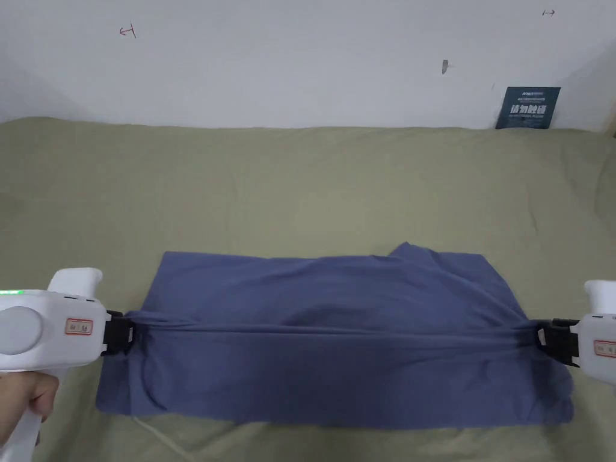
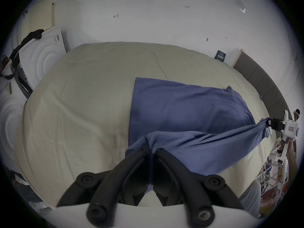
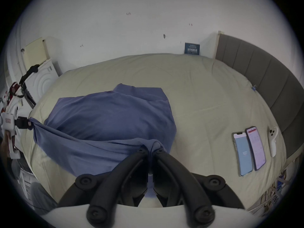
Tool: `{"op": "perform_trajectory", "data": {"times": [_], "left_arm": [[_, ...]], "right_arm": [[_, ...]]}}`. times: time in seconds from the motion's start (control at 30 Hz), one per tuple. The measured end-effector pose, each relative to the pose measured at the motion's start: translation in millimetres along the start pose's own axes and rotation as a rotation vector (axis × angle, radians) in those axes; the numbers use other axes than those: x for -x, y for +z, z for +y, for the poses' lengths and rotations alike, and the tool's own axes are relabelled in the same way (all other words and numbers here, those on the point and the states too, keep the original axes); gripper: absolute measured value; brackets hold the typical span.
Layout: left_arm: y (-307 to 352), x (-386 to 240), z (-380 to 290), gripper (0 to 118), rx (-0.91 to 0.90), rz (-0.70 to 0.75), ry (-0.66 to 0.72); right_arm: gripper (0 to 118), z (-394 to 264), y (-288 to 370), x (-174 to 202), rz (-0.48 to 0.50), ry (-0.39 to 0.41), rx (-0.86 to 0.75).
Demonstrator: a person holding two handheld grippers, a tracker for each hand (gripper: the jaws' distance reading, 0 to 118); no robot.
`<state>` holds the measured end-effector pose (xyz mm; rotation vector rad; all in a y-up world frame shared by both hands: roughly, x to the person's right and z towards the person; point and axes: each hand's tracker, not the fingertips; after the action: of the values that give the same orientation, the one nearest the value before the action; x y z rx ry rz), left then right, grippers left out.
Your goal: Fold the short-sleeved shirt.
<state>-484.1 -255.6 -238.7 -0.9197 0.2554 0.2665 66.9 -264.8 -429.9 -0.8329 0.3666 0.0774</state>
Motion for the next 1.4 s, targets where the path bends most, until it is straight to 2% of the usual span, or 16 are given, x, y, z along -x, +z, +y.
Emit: {"op": "perform_trajectory", "data": {"times": [0.13, 0.2, 0.23, 0.27, 0.53, 0.6, 0.63, 0.83, 0.87, 0.93, 0.97, 1.2, 1.27, 1.3, 1.37, 1.4], "left_arm": [[-30, 0, 3, 9, 0.044, -0.003, 0.071], [-37, 6, 2, 88, 0.023, -0.036, 0.117], [-36, 6, -3, 112, 0.011, -0.020, 0.109], [-34, 4, -8, 110, 0.012, -0.005, 0.110], [31, -10, -62, 79, -0.090, 0.078, 0.040], [33, -6, -73, 10, -0.079, 0.101, 0.032], [36, -6, -79, 0, -0.076, 0.097, 0.036], [26, 0, -89, 0, -0.013, 0.061, 0.075], [22, 1, -88, 26, -0.012, 0.060, 0.086], [12, 3, -82, 109, 0.005, 0.056, 0.088], [3, 4, -81, 118, 0.030, 0.076, 0.086], [-56, 4, -69, 107, 0.070, 0.178, 0.073], [-56, 0, -71, 66, 0.055, 0.157, 0.073], [-58, -2, -70, 62, 0.057, 0.157, 0.065], [-47, -7, -72, 6, 0.040, 0.154, 0.047], [-43, -10, -72, 6, 0.041, 0.110, 0.012]], "right_arm": [[9, 4, -39, -3, 0.011, -0.055, 0.080], [73, 1, -47, -5, 0.015, -0.109, 0.118], [110, -3, -47, -10, 0.027, -0.117, 0.105], [116, -9, -45, -12, 0.035, -0.118, 0.092], [94, -59, 18, -8, 0.051, -0.106, 0.008], [27, -74, 31, -5, 0.019, -0.076, -0.018], [2, -80, 40, 4, 0.004, -0.051, -0.025], [2, -96, 45, 2, 0.026, -0.051, 0.011], [2, -97, 44, 1, 0.026, -0.050, 0.016], [2, -99, 43, -4, 0.028, -0.062, 0.016], [2, -98, 41, -6, 0.032, -0.068, 0.019], [2, -95, 26, -12, 0.015, -0.091, 0.037], [2, -94, 23, -15, 0.009, -0.095, 0.042], [2, -94, 13, -25, 0.008, -0.100, 0.049], [6, -92, 9, -31, -0.001, -0.104, 0.048], [26, -91, 8, -34, -0.003, -0.106, 0.043]]}}
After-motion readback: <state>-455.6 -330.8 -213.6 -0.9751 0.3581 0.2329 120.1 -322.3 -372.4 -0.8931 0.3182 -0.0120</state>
